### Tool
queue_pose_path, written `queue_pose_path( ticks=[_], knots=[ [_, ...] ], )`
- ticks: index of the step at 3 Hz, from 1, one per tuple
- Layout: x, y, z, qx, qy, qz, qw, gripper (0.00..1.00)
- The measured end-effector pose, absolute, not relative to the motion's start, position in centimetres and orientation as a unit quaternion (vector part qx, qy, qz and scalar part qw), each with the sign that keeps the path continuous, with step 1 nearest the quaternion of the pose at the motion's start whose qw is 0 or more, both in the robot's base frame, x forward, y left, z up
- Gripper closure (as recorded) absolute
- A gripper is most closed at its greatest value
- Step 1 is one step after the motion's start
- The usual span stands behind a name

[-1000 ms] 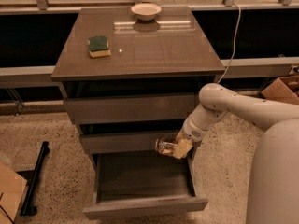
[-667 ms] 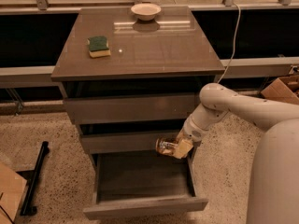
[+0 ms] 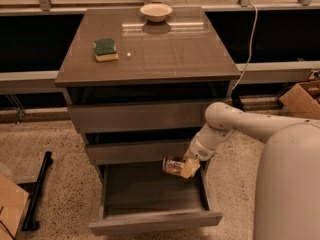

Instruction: Place orange can into bottom drawer

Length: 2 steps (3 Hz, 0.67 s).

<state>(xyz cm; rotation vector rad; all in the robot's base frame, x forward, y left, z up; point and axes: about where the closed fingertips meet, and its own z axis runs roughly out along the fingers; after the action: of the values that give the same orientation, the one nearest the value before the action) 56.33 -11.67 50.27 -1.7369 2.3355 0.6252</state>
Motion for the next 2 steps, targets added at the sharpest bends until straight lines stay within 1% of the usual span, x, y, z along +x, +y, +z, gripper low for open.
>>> queue_pose_path(
  ticks=[1, 2],
  knots=[
    [57.2, -10.9, 44.0, -0.570, 0.786, 0.227, 0.074, 1.00],
    [57.7, -10.8, 39.4, -0.550, 0.789, 0.260, 0.081, 1.00]
  ],
)
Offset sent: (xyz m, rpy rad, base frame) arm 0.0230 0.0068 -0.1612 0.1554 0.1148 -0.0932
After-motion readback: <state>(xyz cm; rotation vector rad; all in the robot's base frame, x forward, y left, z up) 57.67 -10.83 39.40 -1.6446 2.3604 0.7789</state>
